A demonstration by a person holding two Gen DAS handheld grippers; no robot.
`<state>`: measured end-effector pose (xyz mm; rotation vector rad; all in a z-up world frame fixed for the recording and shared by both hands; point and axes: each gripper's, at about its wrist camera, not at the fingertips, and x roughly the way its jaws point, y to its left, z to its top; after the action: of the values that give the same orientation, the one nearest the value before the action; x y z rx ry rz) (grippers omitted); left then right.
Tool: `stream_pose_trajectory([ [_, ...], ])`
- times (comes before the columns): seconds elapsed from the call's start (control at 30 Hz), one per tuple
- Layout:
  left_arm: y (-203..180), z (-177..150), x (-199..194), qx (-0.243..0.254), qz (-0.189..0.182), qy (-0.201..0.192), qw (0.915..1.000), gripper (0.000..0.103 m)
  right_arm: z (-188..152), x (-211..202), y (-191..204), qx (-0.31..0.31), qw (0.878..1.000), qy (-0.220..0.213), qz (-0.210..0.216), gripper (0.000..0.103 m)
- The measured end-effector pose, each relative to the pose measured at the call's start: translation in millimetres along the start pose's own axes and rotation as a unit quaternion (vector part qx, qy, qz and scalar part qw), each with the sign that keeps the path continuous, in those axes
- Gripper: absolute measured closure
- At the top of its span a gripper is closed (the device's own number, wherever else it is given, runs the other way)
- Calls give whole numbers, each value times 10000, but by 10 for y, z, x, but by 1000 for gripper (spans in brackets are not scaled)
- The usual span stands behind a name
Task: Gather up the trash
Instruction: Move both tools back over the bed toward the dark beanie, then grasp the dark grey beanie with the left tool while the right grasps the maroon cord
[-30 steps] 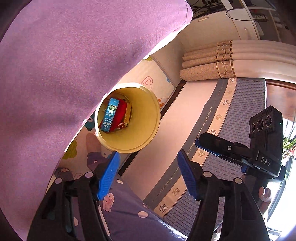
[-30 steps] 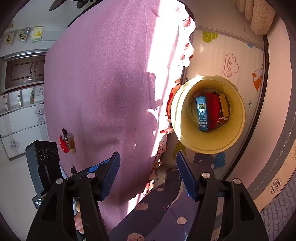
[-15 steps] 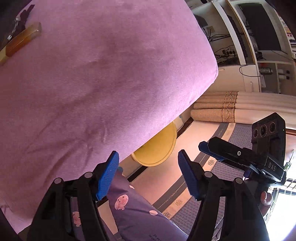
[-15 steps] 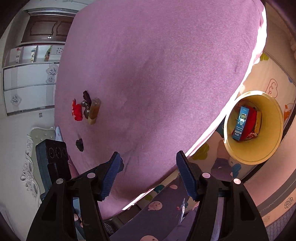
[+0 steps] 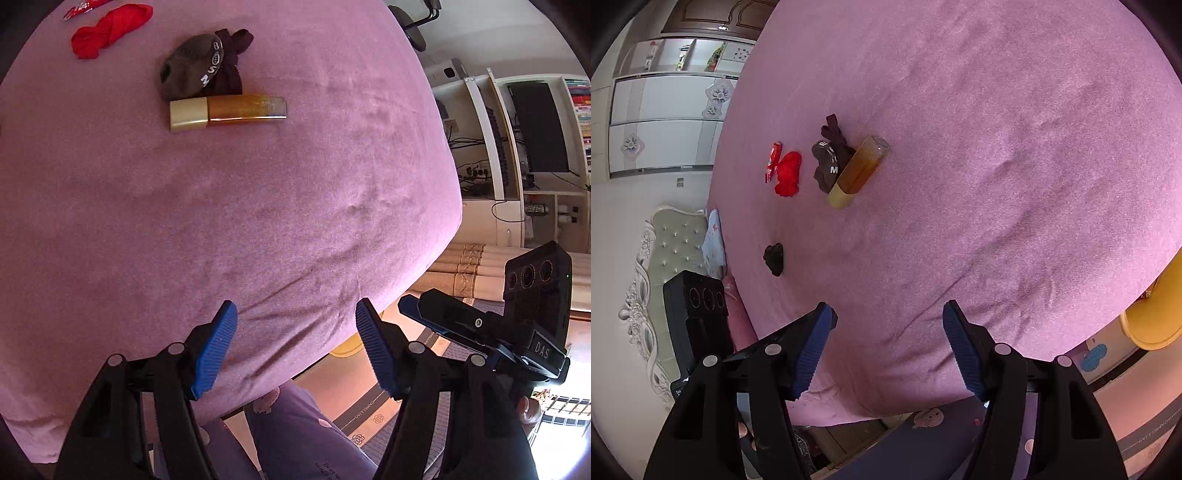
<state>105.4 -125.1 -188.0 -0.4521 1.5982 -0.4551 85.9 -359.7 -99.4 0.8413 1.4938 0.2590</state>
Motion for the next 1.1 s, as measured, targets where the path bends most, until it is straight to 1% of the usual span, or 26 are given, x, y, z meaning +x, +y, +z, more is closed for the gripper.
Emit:
stream_pose_trajectory([
  [0.1,189,128,-158,-51,36,-117,9999,36,62,112,188,-85,10000,-5,-6,41],
  [0.23,389,313,-290,-246,-21,-245,9994,35,217,203,397,-213,9997,18,-68,41],
  [0.33,446,469,-315,-286,53,-315,9991,35,384,266,493,-344,9993,63,-152,41],
  [0.53,537,871,-296,-456,233,-426,9978,34,822,502,626,-449,9985,292,-131,41],
  [0.63,583,1097,-235,-593,295,-421,9969,33,1045,624,689,-529,9975,417,-201,41],
  [0.83,686,1518,30,-676,607,-232,9956,33,1430,840,693,-525,9964,631,-213,41],
  [0.97,723,1743,229,-561,892,-94,9944,33,1639,937,663,-446,9964,699,-191,41],
  [1.1,766,1901,391,-468,1098,18,9928,33,1822,1051,656,-414,9958,788,-218,41],
])
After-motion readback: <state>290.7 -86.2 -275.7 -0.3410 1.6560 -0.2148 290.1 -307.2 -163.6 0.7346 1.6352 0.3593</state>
